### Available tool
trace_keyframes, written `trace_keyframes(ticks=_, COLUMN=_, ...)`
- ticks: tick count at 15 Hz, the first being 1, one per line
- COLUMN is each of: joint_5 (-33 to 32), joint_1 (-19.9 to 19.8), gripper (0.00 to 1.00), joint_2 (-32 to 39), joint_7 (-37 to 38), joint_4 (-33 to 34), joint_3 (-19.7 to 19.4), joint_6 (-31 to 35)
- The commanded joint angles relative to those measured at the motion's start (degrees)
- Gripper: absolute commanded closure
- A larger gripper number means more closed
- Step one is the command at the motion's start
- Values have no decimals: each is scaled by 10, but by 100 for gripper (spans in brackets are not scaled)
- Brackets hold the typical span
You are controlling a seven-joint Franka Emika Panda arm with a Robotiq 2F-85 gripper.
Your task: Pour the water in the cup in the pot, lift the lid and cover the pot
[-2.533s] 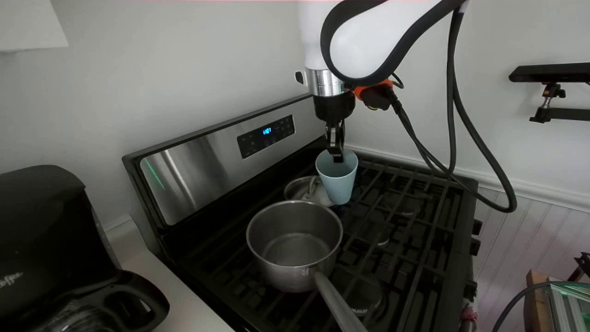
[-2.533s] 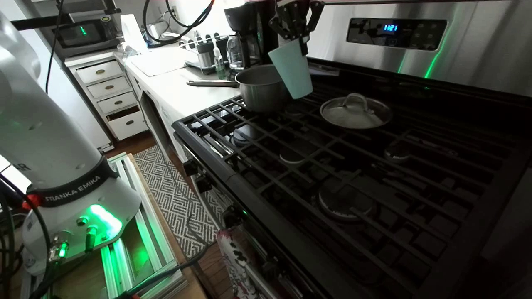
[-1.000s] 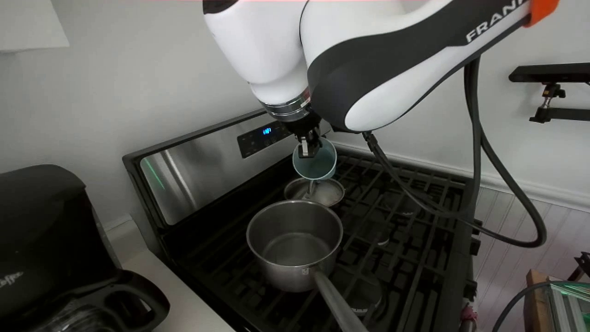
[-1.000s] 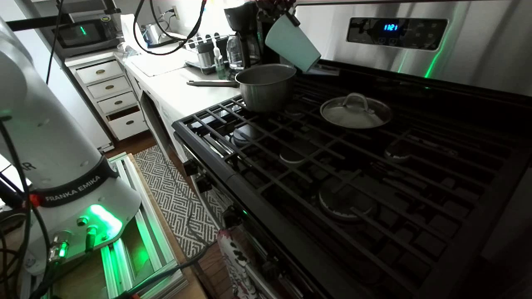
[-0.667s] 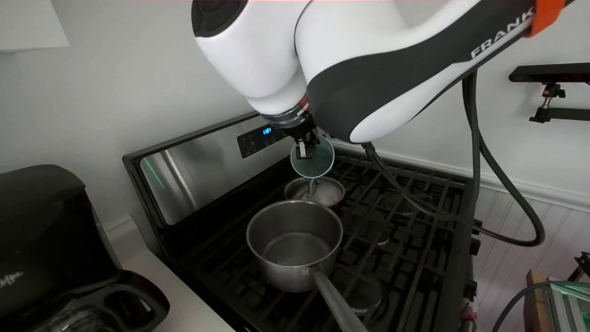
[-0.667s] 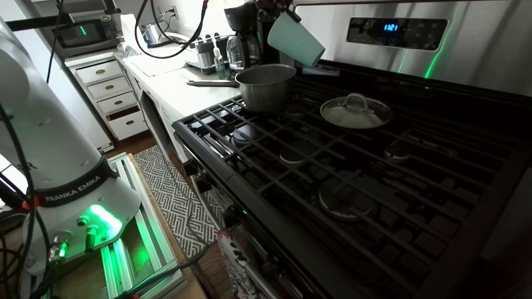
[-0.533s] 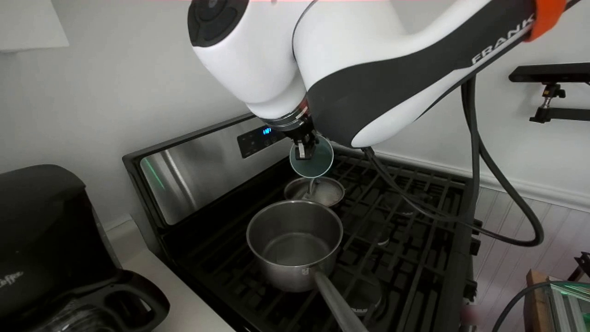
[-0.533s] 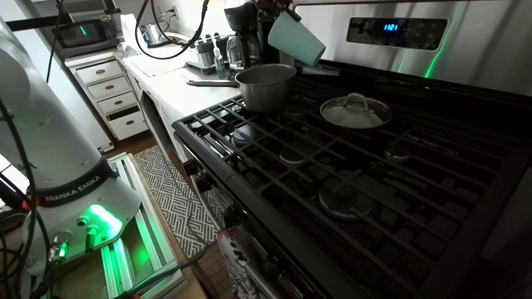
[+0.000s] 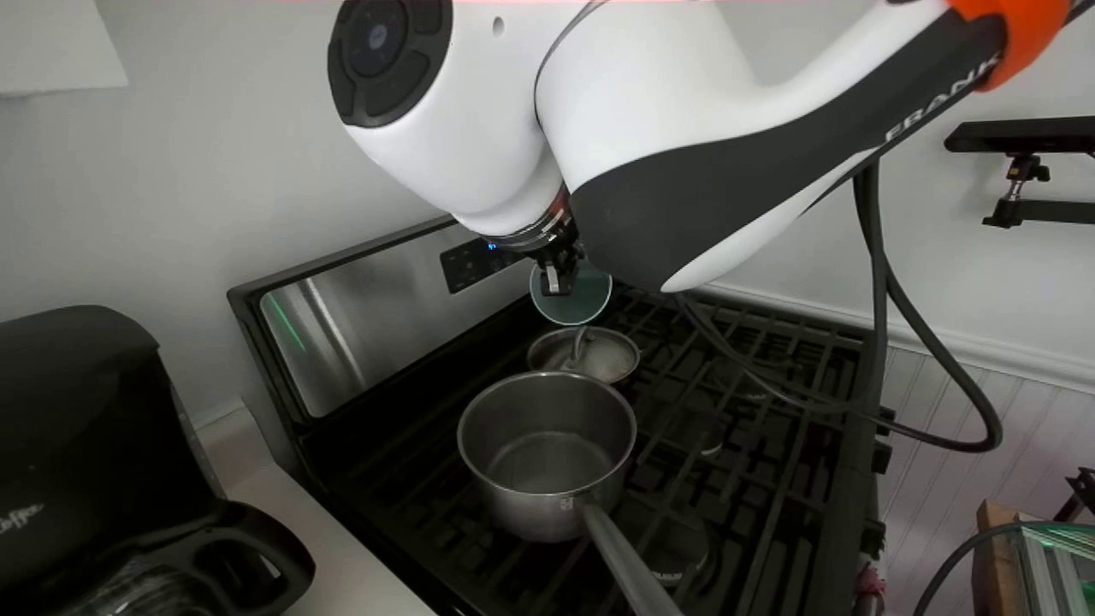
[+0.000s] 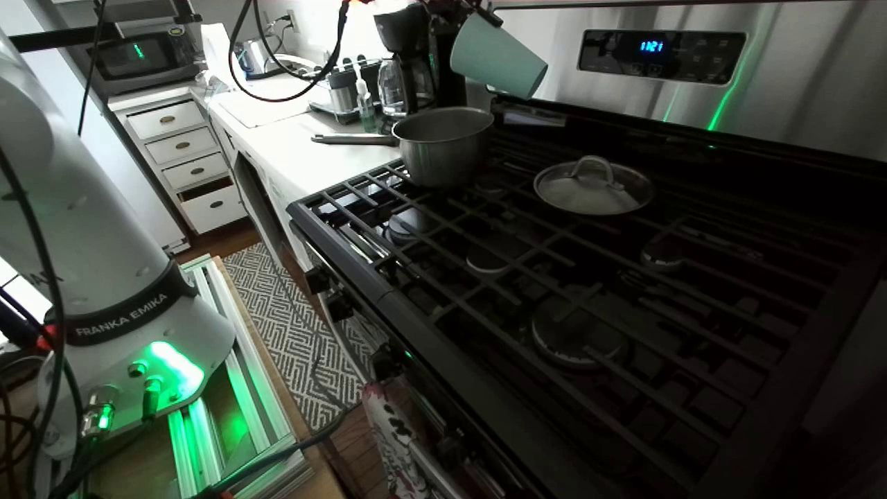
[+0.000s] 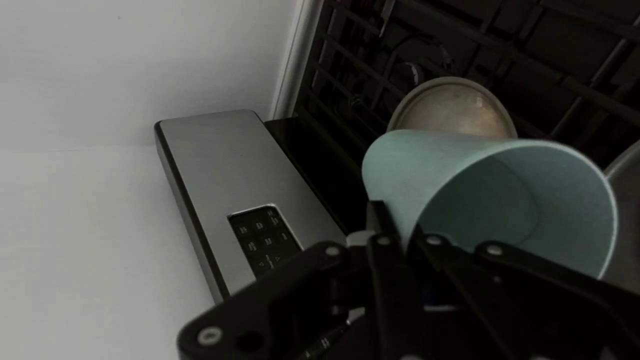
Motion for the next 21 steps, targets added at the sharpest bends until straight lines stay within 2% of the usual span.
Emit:
trace_keyframes(ticks=1, joint_5=-36, joint_1=9, gripper=99, joint_2=3, joint_7=26, joint_4=3, joint_3=5, joint_6=-22)
trace_keyframes(ticks=21, joint_5=-103, joint_1=28, gripper=99, joint_2=23, joint_7=100, joint_4=9, joint_3=19, joint_6=-79)
